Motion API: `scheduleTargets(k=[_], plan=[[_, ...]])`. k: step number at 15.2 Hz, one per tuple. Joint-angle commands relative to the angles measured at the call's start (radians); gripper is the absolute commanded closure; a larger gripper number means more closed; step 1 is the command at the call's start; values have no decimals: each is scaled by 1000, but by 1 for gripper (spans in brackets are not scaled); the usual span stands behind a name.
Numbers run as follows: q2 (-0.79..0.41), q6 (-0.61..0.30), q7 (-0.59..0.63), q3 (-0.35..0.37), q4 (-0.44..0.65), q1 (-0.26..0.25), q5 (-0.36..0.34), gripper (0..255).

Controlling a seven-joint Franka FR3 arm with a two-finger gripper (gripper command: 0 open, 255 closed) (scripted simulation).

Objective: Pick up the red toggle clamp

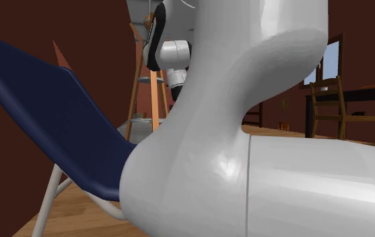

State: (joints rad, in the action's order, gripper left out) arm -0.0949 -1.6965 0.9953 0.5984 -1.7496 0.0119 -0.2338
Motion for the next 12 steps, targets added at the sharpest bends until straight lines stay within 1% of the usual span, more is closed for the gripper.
scheduleTargets(k=[1, 4, 5, 12], plan=[[-108, 30, 80, 13, 102, -36, -66, 0], [-267, 91, 163, 3, 277, -111, -156, 0], [-300, 106, 176, -3, 316, -130, -173, 0], [-307, 19, 198, -9, 232, -121, -180, 0]])
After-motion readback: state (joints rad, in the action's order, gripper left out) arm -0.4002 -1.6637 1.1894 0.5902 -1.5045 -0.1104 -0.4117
